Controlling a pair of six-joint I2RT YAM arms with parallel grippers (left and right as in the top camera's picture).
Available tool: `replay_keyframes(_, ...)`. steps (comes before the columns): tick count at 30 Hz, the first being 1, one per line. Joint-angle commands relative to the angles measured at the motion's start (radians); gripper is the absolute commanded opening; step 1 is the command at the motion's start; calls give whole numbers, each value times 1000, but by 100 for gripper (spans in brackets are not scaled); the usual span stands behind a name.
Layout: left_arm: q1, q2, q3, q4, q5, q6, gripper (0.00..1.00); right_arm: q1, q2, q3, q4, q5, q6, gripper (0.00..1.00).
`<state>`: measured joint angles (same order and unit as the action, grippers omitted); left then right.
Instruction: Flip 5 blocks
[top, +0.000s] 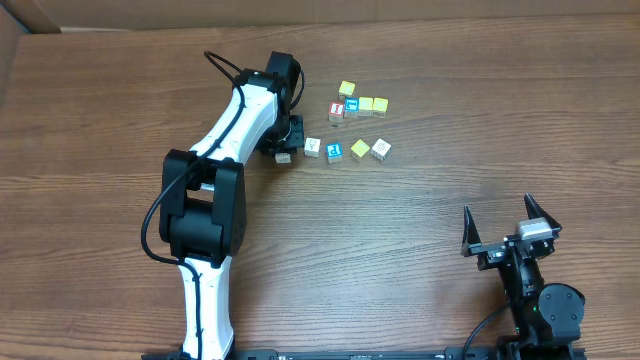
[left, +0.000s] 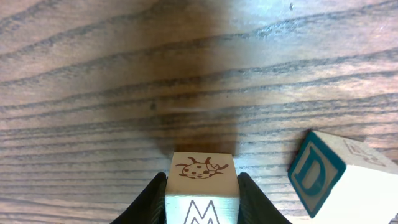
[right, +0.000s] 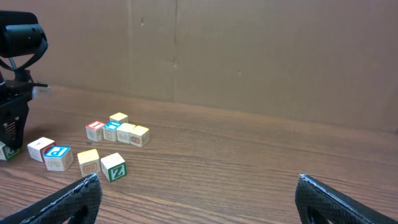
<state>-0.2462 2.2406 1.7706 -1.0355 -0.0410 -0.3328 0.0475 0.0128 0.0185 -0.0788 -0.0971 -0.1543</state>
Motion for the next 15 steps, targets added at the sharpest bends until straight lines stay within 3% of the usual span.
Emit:
replay_keyframes(1,11,-78,-6,-14,30,24,25,4,-10,-11,5,-1,0,100)
replay_keyframes(15,-20,-296,-19,-282,86,-7,24,4,-10,-11,4,-1,0,100)
